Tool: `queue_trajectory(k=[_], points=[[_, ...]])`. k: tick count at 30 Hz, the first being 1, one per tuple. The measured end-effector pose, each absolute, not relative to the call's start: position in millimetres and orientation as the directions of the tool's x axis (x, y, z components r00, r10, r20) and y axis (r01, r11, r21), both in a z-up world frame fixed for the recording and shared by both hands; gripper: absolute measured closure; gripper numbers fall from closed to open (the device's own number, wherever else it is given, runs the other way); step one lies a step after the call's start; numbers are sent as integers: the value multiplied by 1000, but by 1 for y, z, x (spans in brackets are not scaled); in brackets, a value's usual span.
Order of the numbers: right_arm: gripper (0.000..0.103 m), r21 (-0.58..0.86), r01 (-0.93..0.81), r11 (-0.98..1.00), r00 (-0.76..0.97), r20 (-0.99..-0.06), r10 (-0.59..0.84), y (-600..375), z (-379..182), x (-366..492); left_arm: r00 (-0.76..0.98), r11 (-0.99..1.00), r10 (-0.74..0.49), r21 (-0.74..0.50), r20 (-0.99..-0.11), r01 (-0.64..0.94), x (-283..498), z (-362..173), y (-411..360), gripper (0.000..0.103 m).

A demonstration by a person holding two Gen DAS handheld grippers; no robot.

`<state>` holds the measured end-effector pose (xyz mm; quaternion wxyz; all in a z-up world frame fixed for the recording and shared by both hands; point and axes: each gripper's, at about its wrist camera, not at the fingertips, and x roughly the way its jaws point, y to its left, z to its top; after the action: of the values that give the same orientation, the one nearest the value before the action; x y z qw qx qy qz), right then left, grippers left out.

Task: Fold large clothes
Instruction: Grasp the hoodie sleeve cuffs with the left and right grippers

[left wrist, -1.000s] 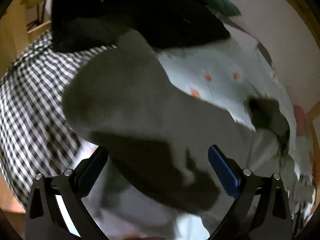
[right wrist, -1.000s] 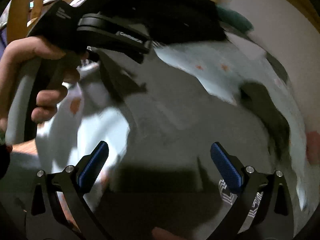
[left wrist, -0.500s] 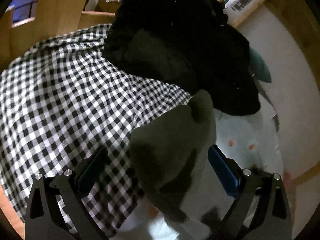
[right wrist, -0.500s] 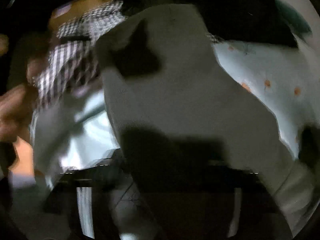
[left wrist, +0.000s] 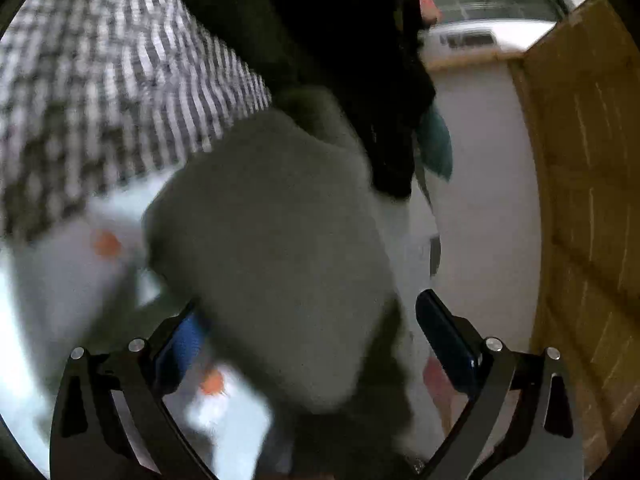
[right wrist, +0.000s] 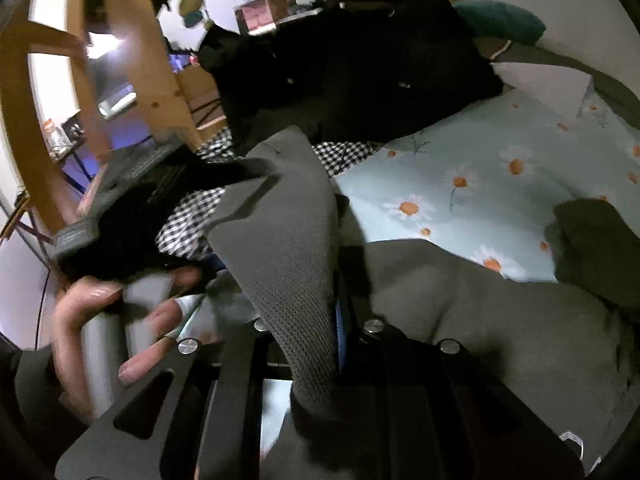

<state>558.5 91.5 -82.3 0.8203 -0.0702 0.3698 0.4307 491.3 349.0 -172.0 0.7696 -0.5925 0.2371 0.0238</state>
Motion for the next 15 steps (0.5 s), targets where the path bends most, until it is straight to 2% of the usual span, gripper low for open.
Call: queue_trajectory(k=[4, 5, 6, 7, 8, 10, 14, 15], points=[[91, 208, -741, 639, 389, -642, 661, 48, -74, 537, 887, 113, -362, -958, -287, -264, 503, -200, 350, 5], [91, 205, -736, 645, 395, -643, 656, 39, -74, 535, 895, 67, -358, -963, -266, -260, 504, -205, 352, 5], [91, 205, -725, 658, 402, -649, 645, 27, -77, 529, 900, 43, -345, -962, -269, -271, 503, -209, 353, 5], [91, 212, -718, 663, 402, -651, 643, 20, -80, 527, 895, 37, -337, -954, -292, -297, 504, -211, 352, 9], [91, 224, -705, 673, 400, -658, 638, 11, -85, 523, 890, 62, -348, -955, -294, -291, 507, -207, 350, 40], [90, 230, -685, 691, 402, -672, 622, 0, -97, 519, 858, 241, -359, -924, -368, -296, 515, -175, 344, 87], [84, 259, -650, 714, 405, -677, 615, -17, -113, 516, 888, 506, -292, -845, -356, -172, 519, -94, 312, 88], [66, 266, -641, 720, 404, -681, 611, -21, -113, 514, 893, 538, -287, -829, -346, -149, 521, -80, 309, 88]])
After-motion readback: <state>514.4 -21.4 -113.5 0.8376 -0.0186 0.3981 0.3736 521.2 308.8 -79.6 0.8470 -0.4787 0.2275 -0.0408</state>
